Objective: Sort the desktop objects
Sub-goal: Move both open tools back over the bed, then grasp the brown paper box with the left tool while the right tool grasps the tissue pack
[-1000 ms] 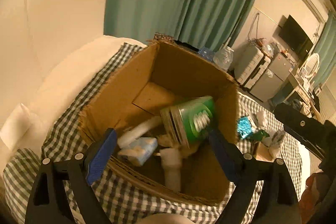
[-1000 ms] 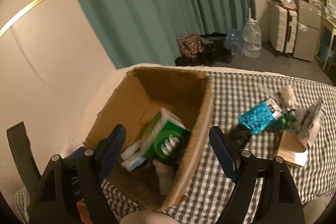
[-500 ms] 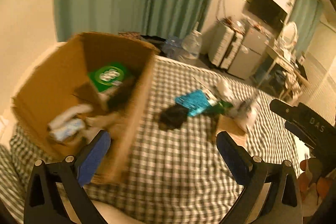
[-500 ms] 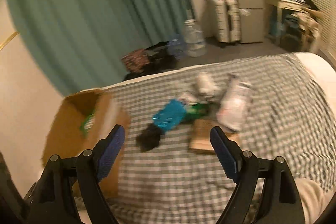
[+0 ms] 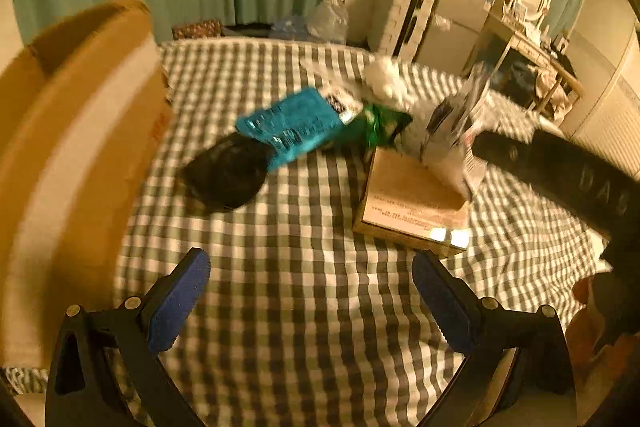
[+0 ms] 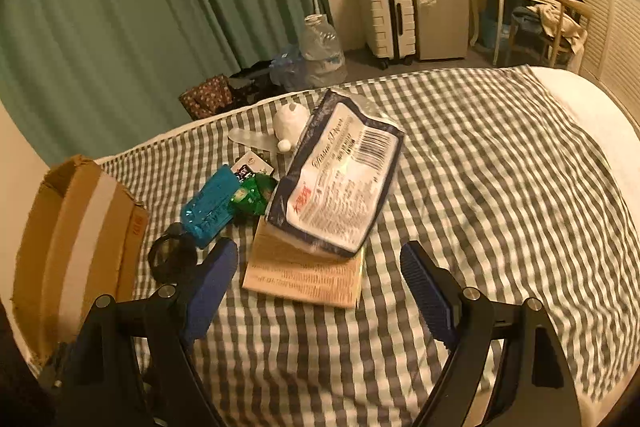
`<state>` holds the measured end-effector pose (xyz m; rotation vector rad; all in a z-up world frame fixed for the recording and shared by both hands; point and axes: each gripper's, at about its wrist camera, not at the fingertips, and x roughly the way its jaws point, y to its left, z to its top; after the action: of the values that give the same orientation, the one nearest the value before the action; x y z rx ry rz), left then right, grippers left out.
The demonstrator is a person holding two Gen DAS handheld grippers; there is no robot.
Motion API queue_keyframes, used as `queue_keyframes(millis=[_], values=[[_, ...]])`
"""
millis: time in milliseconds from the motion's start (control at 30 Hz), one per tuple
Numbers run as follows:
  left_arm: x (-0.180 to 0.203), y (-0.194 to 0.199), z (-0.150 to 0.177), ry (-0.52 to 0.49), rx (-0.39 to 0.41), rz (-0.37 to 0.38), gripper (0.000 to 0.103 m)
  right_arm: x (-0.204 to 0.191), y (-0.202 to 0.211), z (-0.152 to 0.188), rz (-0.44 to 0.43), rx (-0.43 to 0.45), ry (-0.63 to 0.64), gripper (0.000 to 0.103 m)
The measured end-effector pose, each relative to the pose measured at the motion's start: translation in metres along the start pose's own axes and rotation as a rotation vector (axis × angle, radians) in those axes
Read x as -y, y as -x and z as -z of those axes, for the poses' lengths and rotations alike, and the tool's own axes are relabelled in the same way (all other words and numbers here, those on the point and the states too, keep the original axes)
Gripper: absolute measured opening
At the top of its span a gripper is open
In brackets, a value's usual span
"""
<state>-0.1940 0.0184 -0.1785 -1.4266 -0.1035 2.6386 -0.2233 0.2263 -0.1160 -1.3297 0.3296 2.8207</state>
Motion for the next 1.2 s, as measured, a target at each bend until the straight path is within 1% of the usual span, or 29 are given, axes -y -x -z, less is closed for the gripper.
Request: queue_keyframes(millis=[67, 200, 300, 333, 367, 400, 467, 500, 533, 567, 600, 633, 700, 800, 900, 967, 1067, 1200], values=[[0.004, -0.014, -0.001, -0.007, -0.02, 0.006, 0.103, -0.005, -0.014, -0.005, 0.009, -0.008, 0.026, 0.084], [0.013, -0.03, -0.002, -0.029, -0.019, 0.029, 0.103, -0.01, -0.039, -0.013, 0.021, -0.039, 0.062, 0.084], [0.022, -0.039, -0.007, -0.048, -0.019, 0.056, 0.103, -0.007, -0.055, -0.012, 0.037, -0.074, 0.078, 0.083], [0.025, -0.042, -0.008, -0.054, -0.02, 0.065, 0.103, -0.004, -0.058, -0.011, 0.039, -0.085, 0.077, 0.079], [0.029, -0.045, -0.01, -0.059, -0.018, 0.074, 0.103, -0.001, -0.061, -0.01, 0.035, -0.096, 0.073, 0.07], [0.033, -0.048, -0.011, -0.064, -0.02, 0.079, 0.103, 0.005, -0.063, -0.011, 0.028, -0.11, 0.062, 0.066], [0.04, -0.052, -0.013, -0.073, -0.02, 0.09, 0.103, 0.014, -0.063, -0.012, 0.027, -0.118, 0.051, 0.05], [0.043, -0.054, -0.014, -0.076, -0.024, 0.096, 0.103, 0.019, -0.062, -0.013, 0.027, -0.117, 0.049, 0.044], [0.047, -0.056, -0.014, -0.08, -0.029, 0.103, 0.103, 0.026, -0.062, -0.013, 0.026, -0.123, 0.044, 0.028], [0.051, -0.057, -0.014, -0.085, -0.031, 0.108, 0.103, 0.033, -0.062, -0.014, 0.024, -0.13, 0.032, 0.024], [0.056, -0.058, -0.014, -0.094, -0.034, 0.113, 0.103, 0.041, -0.061, -0.013, 0.02, -0.13, 0.016, 0.022], [0.062, -0.059, -0.015, -0.103, -0.035, 0.115, 0.103, 0.048, -0.061, -0.013, 0.015, -0.134, -0.001, 0.018], [0.07, -0.06, -0.016, -0.124, -0.032, 0.112, 0.103, 0.061, -0.062, -0.014, 0.007, -0.144, -0.033, 0.016], [0.081, -0.064, -0.017, -0.151, -0.027, 0.104, 0.103, 0.079, -0.055, -0.014, 0.005, -0.131, -0.079, 0.016], [0.092, -0.072, -0.018, -0.171, -0.036, 0.071, 0.103, 0.091, -0.051, -0.017, 0.001, -0.123, -0.109, 0.016], [0.094, -0.077, -0.019, -0.167, -0.032, 0.068, 0.103, 0.101, -0.05, -0.017, -0.003, -0.125, -0.135, 0.016], [0.092, -0.082, -0.022, -0.136, -0.028, 0.08, 0.103, 0.11, -0.049, -0.018, -0.024, -0.129, -0.168, 0.016], [0.093, -0.083, -0.027, -0.106, -0.063, 0.079, 0.103, 0.11, -0.046, -0.02, -0.033, -0.13, -0.167, 0.016]])
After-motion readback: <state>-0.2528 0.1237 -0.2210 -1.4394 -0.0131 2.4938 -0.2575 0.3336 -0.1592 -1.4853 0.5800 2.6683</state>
